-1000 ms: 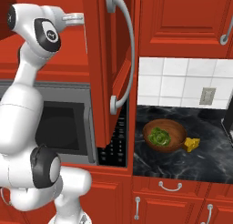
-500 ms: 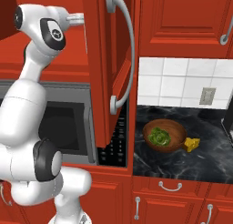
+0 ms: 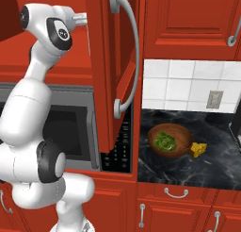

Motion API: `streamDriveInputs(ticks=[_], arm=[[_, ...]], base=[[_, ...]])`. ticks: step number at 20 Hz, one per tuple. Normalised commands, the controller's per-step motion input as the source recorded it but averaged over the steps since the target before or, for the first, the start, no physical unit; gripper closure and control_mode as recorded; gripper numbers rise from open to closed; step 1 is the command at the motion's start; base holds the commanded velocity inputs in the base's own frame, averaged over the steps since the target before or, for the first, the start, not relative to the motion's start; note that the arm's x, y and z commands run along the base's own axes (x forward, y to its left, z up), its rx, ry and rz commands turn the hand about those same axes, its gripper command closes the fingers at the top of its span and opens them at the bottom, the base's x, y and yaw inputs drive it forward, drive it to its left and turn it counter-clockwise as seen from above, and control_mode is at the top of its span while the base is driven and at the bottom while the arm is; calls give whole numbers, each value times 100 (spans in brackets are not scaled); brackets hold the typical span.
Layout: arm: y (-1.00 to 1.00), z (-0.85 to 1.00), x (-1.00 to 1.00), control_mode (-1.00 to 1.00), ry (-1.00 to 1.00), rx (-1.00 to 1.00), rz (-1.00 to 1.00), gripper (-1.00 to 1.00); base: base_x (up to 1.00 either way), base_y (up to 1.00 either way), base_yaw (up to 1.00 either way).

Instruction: Pick the cheese from the fridge and the cheese grater from the cabinet and place them next to the salad bowl.

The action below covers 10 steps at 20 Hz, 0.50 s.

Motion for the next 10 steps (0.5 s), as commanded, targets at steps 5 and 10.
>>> streamDriveInputs(ticks=[5, 10], arm=[[-5, 0, 21, -100, 0, 0, 0, -100], [-3, 0, 13, -100, 0, 0, 0, -100]], base=[[0, 0, 0], [0, 0, 0]])
